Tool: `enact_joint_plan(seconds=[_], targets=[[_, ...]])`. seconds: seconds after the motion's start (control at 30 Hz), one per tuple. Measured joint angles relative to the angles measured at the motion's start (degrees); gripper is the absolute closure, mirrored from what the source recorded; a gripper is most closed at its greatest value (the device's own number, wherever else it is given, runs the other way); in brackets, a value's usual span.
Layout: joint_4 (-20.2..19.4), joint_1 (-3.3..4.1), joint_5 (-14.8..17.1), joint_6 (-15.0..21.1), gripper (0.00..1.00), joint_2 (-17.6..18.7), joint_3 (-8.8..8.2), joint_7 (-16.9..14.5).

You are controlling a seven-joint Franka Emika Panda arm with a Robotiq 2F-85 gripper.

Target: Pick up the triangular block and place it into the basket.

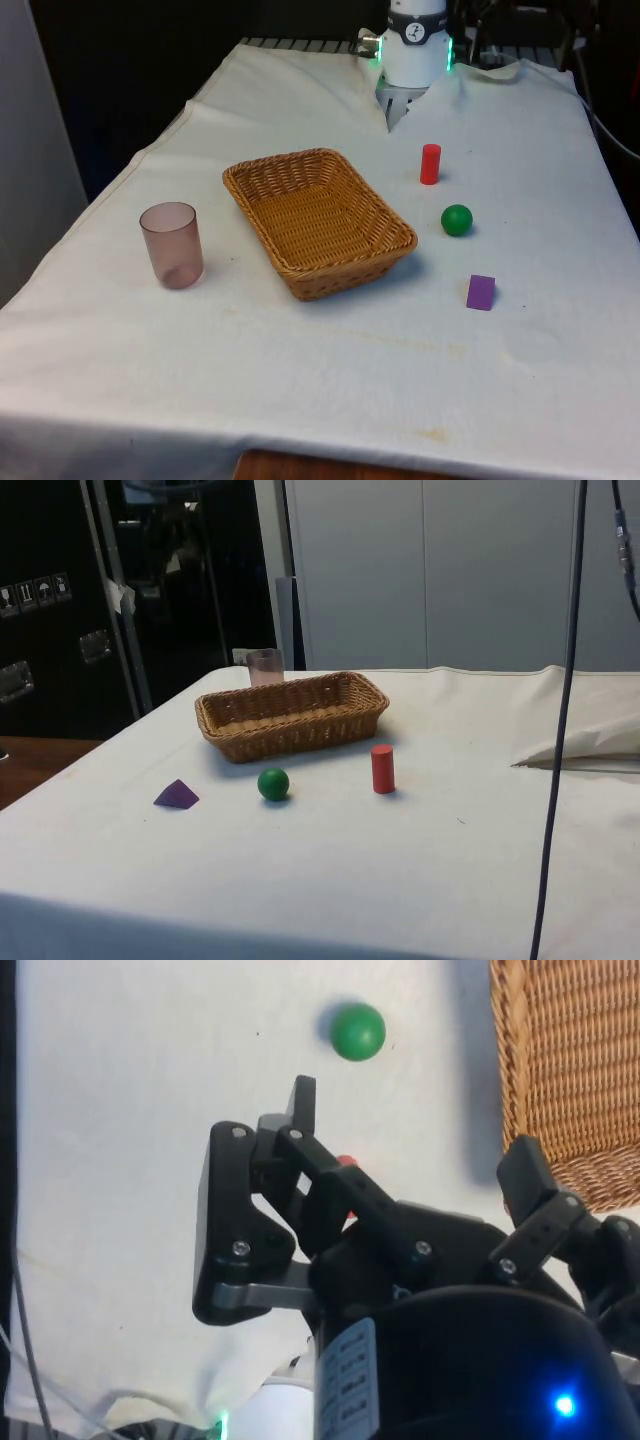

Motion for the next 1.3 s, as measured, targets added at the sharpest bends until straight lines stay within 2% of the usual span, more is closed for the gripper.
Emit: enact_joint_plan(seconds=[0.23, 0.67, 0.8, 0.83, 1.07, 1.3], targets=[[-1.2, 0.0, -0.7, 3.3, 0.0, 1.1, 0.06, -2.9], [-1.5, 0.11, -2.8, 9.5, 0.0, 4.2, 0.74, -3.6], [-0.8, 0.23, -3.7, 11.6, 0.0, 6.4, 1.03, -3.6], [0.2, 0.29, -3.8, 12.1, 0.0, 7.9, 1.03, -3.6], [4.2, 0.29, -3.9, 12.8, 0.0, 13.1, 1.09, -3.6], [4.6, 0.34, -3.9, 13.7, 0.0, 15.2, 1.2, -3.3]])
